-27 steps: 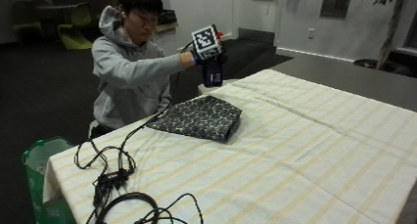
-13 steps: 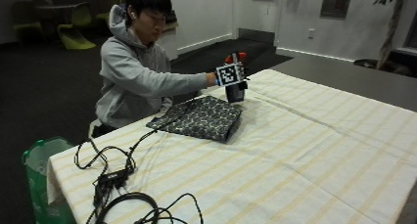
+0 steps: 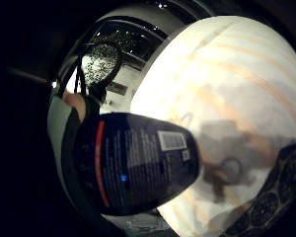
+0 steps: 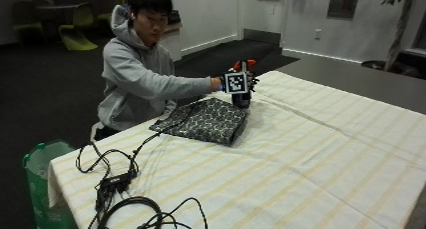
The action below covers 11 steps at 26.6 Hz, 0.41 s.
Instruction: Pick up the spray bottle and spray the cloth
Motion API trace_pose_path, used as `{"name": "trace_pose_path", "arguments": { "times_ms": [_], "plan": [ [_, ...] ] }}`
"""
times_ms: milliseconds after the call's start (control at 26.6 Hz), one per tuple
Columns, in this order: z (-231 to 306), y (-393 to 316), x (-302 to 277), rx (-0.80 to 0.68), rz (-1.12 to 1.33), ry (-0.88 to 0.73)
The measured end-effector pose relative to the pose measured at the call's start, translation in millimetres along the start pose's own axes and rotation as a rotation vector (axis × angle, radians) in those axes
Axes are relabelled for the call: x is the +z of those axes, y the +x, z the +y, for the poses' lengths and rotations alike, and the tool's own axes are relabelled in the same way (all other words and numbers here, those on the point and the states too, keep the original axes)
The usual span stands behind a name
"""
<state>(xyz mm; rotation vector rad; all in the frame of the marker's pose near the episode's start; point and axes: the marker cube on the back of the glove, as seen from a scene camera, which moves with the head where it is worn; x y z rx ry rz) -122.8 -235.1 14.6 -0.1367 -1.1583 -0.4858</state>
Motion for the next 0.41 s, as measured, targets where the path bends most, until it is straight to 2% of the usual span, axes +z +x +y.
{"name": "trace_pose_path", "arguments": {
  "times_ms": [150,300,413],
  "plan": [
    [-5.8,-5.3,-6.8,0.026,-0.010,0.104],
    [32.9,-9.7,-15.7,0.058,0.016,-0.024],
    [51.3,-22.4,-19.7,0.058,-0.023,-0.047]
  ]
}}
